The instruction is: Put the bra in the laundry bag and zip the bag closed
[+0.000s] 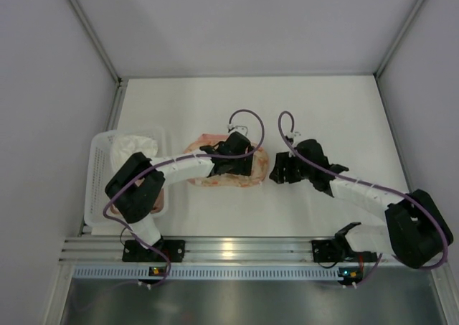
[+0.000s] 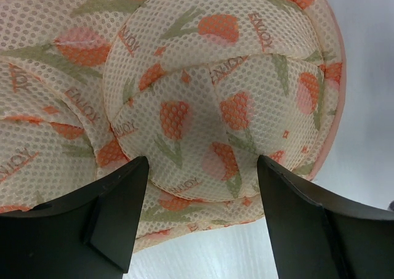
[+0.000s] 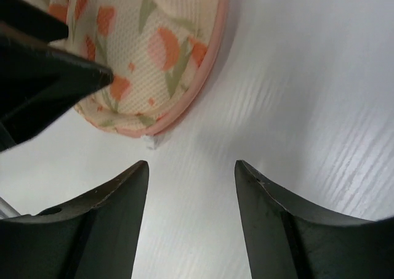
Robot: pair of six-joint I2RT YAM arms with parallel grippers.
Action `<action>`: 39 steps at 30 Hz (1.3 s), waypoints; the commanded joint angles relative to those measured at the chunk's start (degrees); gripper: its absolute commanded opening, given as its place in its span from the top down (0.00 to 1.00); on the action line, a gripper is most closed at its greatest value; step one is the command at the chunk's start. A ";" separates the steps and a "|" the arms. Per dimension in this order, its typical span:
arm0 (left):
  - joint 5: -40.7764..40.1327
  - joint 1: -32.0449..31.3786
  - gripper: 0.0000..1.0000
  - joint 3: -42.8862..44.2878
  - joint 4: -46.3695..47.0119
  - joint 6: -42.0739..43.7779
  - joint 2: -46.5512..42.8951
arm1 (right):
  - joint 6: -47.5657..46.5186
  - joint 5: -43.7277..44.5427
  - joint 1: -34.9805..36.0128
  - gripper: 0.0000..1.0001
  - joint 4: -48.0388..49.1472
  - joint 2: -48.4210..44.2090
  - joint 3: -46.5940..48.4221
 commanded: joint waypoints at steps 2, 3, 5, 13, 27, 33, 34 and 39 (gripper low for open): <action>-1.34 1.98 0.23 0.35 1.82 -9.27 1.80 | -6.17 0.10 7.08 0.41 6.91 0.16 -1.03; -1.43 2.07 0.23 0.34 1.82 -9.81 2.24 | -6.61 2.11 8.31 0.41 7.44 0.43 -1.12; -1.78 2.25 0.23 0.43 1.74 -11.56 2.59 | -7.22 3.18 10.76 0.42 10.07 1.31 -1.64; -0.20 2.16 0.24 -0.97 3.31 -10.26 1.28 | -9.68 9.07 12.80 0.52 11.77 9.12 3.00; -0.38 2.42 0.24 -2.73 3.93 -8.59 -1.18 | -9.08 12.76 14.73 0.64 10.08 16.60 7.50; -0.03 2.69 0.23 -3.00 3.93 -8.67 -1.53 | -8.11 13.03 15.44 0.71 11.31 17.83 6.09; 0.23 2.86 0.23 -3.08 4.28 -8.67 -1.53 | -7.76 13.20 15.44 0.74 12.10 18.01 5.48; 3.48 2.95 0.24 -4.22 6.30 -5.70 -2.06 | -5.73 19.26 15.44 0.92 11.76 18.36 5.65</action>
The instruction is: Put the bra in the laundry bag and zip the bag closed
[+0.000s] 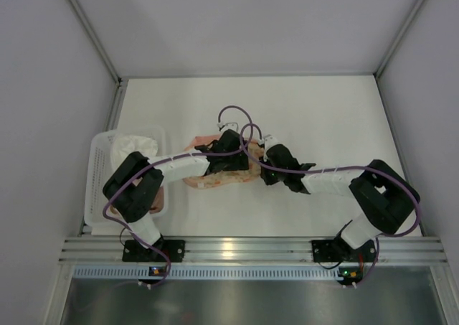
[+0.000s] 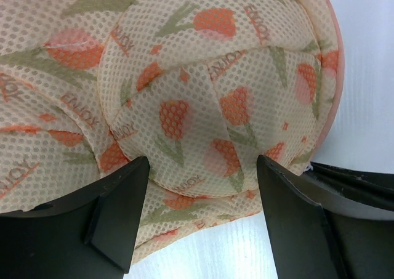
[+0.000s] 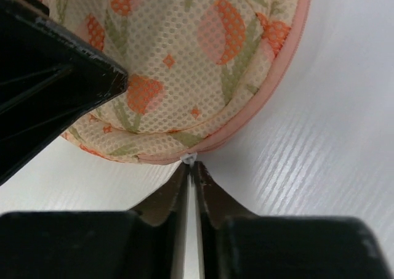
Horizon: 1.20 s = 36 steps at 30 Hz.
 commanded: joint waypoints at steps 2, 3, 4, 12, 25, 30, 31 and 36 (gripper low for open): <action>4.71 0.22 0.24 -2.48 1.63 5.77 -1.80 | 1.44 8.01 1.14 1.00 0.70 0.26 0.52; 5.33 0.22 0.24 -2.65 1.63 6.74 -1.89 | 1.52 9.07 1.06 1.00 0.25 -0.17 0.60; 6.99 0.31 0.24 -3.00 1.72 8.92 -2.06 | 1.79 11.43 1.05 1.00 -0.19 -0.44 0.78; 12.89 0.31 0.25 -3.45 1.20 18.17 -1.45 | 2.76 15.50 0.53 1.00 -3.18 -1.50 1.57; 11.32 -0.75 0.30 -10.21 1.37 22.57 0.31 | 5.04 10.23 -7.64 1.00 -5.03 -4.13 0.25; 12.54 -1.89 0.31 -11.44 1.63 21.87 -0.30 | 3.55 10.14 -10.01 1.00 -5.29 -3.87 0.43; 12.72 -1.98 0.31 -11.88 1.80 22.04 -1.09 | 3.20 9.62 -10.54 1.00 -5.03 -3.70 0.43; 6.75 -1.80 0.30 -8.30 0.50 21.43 -1.80 | 3.37 5.76 -12.22 1.00 -3.54 -3.96 0.00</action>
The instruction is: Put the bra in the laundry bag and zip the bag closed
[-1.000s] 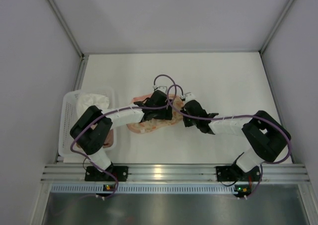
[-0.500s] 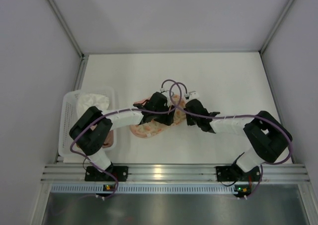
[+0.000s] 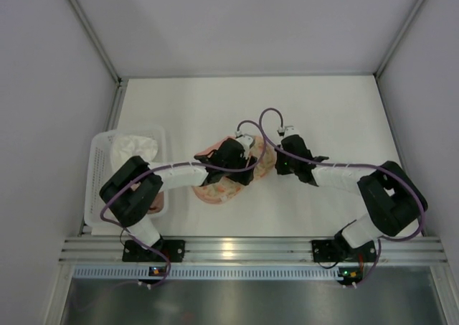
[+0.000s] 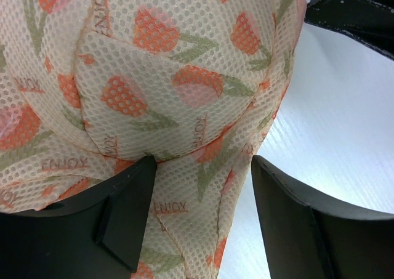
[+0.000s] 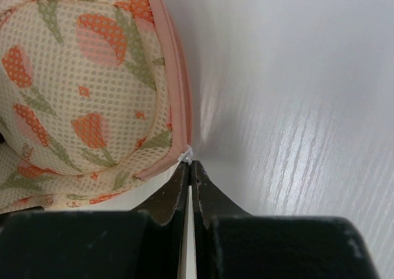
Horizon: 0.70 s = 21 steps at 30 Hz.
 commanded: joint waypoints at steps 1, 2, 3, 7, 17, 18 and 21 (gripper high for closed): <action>-6.13 0.45 0.29 1.55 -11.99 -0.95 0.30 | -0.24 1.75 -2.32 1.00 0.71 -1.73 -0.71; -6.13 0.45 0.28 3.13 -13.56 -2.26 -0.23 | 0.38 1.74 -2.32 1.00 0.45 -1.73 -1.06; -5.35 0.45 0.28 5.49 -13.75 -2.89 -1.97 | 1.08 2.00 -2.32 1.00 0.19 -1.82 -1.67; -1.74 0.36 0.25 8.15 -13.84 -5.26 -9.00 | 7.12 4.20 -2.32 1.00 -3.06 -3.40 -2.91; -19.32 -0.25 0.24 9.49 -32.92 -32.56 -16.13 | 29.65 7.80 2.86 1.00 -10.36 -7.53 -3.44; -19.67 -0.26 0.24 6.78 -32.92 -34.25 -17.88 | 29.91 8.42 4.52 1.00 -10.45 -7.62 -3.26; -20.81 -0.26 0.26 2.90 -34.58 -38.92 -19.74 | 29.65 9.65 6.12 1.00 -11.59 -8.06 -2.91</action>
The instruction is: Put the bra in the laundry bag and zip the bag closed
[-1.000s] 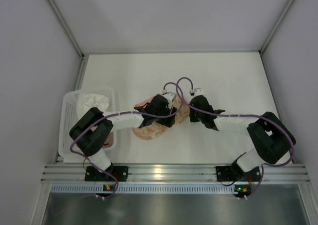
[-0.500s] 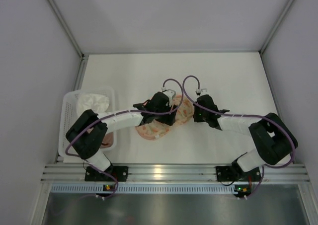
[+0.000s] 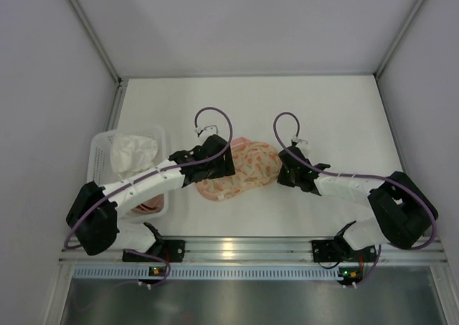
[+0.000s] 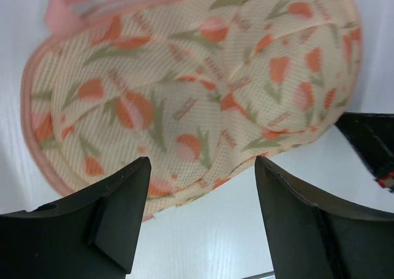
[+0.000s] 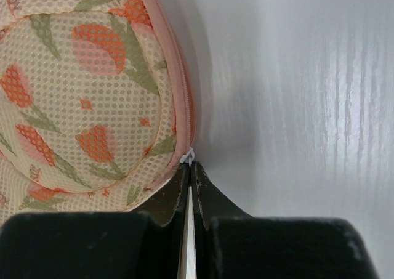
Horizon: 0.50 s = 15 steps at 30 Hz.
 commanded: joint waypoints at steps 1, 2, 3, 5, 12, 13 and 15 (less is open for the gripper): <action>-4.20 -0.12 0.27 -4.09 -6.85 -10.92 -2.85 | 3.95 2.72 1.86 1.00 -1.60 -2.50 0.39; -3.68 -0.12 0.27 -4.62 -6.94 -12.15 -2.76 | 4.04 2.81 1.86 1.00 -1.61 -3.20 0.30; -3.76 -0.12 0.27 -5.23 -6.94 -12.51 -2.24 | 4.12 2.99 1.86 1.00 -1.61 -3.47 0.21; -4.46 -0.47 0.27 -5.41 -6.94 -13.04 -0.75 | 4.12 2.81 1.95 1.00 -1.08 -4.53 -0.40; -3.77 2.86 0.25 -4.89 -0.63 -9.01 11.29 | 3.42 2.29 2.03 1.00 0.32 -4.62 -1.36; -2.54 3.56 0.25 -4.71 2.09 -8.04 11.91 | 3.07 1.41 1.95 1.00 0.94 -4.62 -1.54; -1.74 5.67 0.26 -3.32 3.78 -4.18 14.10 | 1.59 0.36 2.04 1.00 2.43 -4.18 -2.07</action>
